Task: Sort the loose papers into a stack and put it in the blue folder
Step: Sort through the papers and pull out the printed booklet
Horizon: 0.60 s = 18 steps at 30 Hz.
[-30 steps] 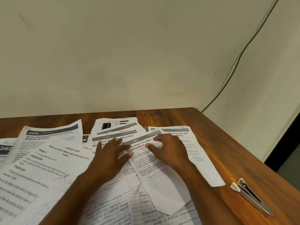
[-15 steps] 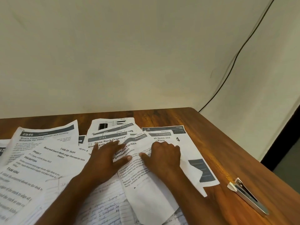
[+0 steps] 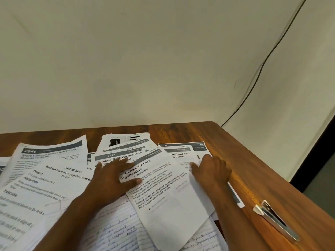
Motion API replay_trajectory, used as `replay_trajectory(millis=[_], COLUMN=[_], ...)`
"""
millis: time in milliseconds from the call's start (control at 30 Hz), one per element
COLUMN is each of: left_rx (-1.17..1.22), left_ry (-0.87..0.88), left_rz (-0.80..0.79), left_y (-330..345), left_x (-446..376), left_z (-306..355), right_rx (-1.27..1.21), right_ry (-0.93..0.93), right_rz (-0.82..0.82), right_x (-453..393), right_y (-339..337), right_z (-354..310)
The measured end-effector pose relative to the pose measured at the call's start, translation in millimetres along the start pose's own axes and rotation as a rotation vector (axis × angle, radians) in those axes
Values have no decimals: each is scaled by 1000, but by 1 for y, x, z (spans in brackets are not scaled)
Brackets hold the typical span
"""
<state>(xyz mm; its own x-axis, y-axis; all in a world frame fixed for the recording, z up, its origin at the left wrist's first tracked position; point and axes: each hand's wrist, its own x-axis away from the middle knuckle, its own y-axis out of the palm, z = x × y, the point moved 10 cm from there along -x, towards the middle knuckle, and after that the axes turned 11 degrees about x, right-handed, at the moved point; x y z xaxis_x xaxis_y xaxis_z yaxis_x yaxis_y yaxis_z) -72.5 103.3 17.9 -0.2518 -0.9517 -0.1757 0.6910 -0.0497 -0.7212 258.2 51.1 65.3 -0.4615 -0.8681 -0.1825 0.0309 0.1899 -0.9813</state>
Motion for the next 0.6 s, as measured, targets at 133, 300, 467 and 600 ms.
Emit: replay_trajectory(millis=[133, 300, 467, 600], left_rx=[1, 10, 2, 6], left_ry=[-4, -12, -18, 4], left_rz=[1, 4, 26, 48], left_y=[1, 3, 3, 0], left_x=[1, 1, 0, 1], left_z=[0, -2, -7, -5], right_rx=[29, -219, -600, -784], right_ry=[88, 146, 269, 335], right_rz=[-33, -6, 51, 150], right_x=[-8, -18, -26, -31], right_y=[5, 12, 15, 3], right_z=[20, 33, 54, 76])
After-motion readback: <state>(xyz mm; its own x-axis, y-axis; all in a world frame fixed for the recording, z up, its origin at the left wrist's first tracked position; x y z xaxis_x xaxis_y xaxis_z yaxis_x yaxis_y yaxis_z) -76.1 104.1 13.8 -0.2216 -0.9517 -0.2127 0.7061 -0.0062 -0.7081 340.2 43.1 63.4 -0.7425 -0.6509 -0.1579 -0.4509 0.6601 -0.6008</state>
